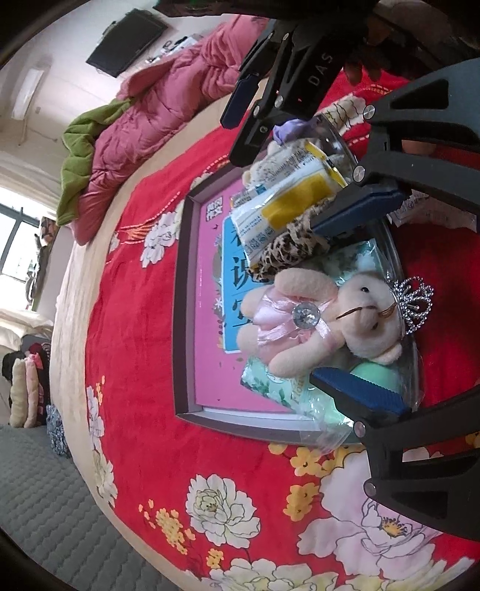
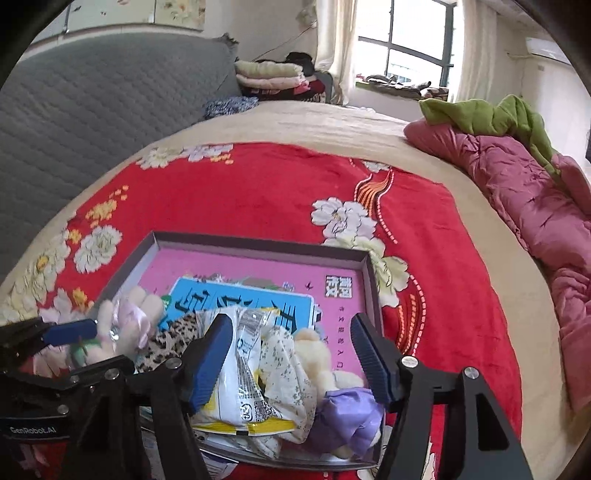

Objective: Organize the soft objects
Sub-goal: 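Withdraw both open grippers from the box back toward the remaining items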

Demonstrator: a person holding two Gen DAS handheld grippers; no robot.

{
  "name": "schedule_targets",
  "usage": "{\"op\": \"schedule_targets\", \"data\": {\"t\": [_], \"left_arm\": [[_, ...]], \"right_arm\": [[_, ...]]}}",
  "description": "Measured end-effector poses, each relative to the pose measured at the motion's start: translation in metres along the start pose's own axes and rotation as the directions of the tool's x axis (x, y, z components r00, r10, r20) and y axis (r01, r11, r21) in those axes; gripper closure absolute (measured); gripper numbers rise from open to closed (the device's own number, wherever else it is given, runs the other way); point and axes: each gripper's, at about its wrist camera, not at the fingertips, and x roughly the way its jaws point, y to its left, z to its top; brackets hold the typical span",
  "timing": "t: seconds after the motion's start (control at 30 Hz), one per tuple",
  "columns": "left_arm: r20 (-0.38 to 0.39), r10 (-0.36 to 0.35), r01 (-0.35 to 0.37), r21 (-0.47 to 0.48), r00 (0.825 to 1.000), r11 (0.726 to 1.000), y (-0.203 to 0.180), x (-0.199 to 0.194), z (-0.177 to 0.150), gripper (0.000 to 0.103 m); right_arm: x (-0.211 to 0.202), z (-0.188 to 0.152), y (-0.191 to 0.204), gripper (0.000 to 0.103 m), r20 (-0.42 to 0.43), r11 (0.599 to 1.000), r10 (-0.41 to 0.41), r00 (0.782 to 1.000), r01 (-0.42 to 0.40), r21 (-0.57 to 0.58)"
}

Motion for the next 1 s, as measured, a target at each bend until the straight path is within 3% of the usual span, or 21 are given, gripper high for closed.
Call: {"op": "schedule_targets", "data": {"t": [0.43,0.7,1.0], "left_arm": [[0.064,-0.039,0.038,0.017,0.997,0.999,-0.006,-0.027,0.001,0.025],[0.135,-0.084,0.084,0.009,0.987,0.996,0.0,-0.056,0.003,0.025],[0.215,-0.053,0.052,0.009,0.975,0.999,0.004,-0.089,-0.002,0.025]], "right_arm": [[-0.018,0.003,0.002,0.034,0.029,1.0,-0.007,1.0,0.007,-0.003],[-0.039,0.017,-0.006,0.034,0.055,0.995,0.04,0.998,-0.045,0.09],[-0.077,0.01,-0.024,0.033,0.117,0.991,0.07,0.991,-0.082,0.107]]}}
